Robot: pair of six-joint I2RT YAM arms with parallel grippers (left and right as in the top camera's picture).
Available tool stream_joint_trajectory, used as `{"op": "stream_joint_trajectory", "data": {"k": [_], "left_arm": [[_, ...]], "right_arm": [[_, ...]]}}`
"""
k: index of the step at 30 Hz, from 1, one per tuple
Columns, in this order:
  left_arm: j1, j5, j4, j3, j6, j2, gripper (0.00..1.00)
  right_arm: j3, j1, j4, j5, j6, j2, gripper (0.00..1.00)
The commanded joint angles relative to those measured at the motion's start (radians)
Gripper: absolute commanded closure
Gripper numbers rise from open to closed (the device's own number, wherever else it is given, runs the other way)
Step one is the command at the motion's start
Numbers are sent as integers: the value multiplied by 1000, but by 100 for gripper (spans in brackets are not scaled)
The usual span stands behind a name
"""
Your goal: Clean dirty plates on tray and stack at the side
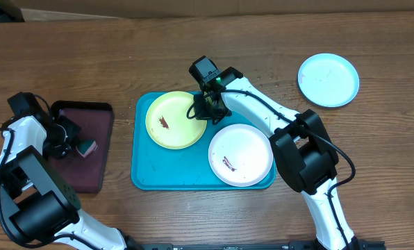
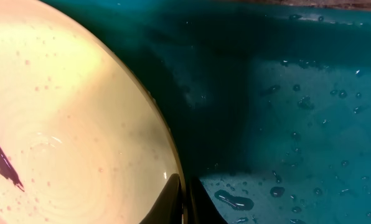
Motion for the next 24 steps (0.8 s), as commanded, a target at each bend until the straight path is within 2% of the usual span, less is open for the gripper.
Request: {"op": "stream_joint_trajectory", "data": {"k": [1, 16, 24], "left_arm": [[15, 63, 0, 9, 9, 5, 96], [31, 40, 13, 8, 31, 143, 96], [31, 61, -80, 105, 32, 9, 96]], "right_arm": [[14, -3, 0, 43, 23, -5, 96], [14, -3, 0, 43, 22, -5, 96], [14, -3, -3, 43, 22, -5, 96]]}}
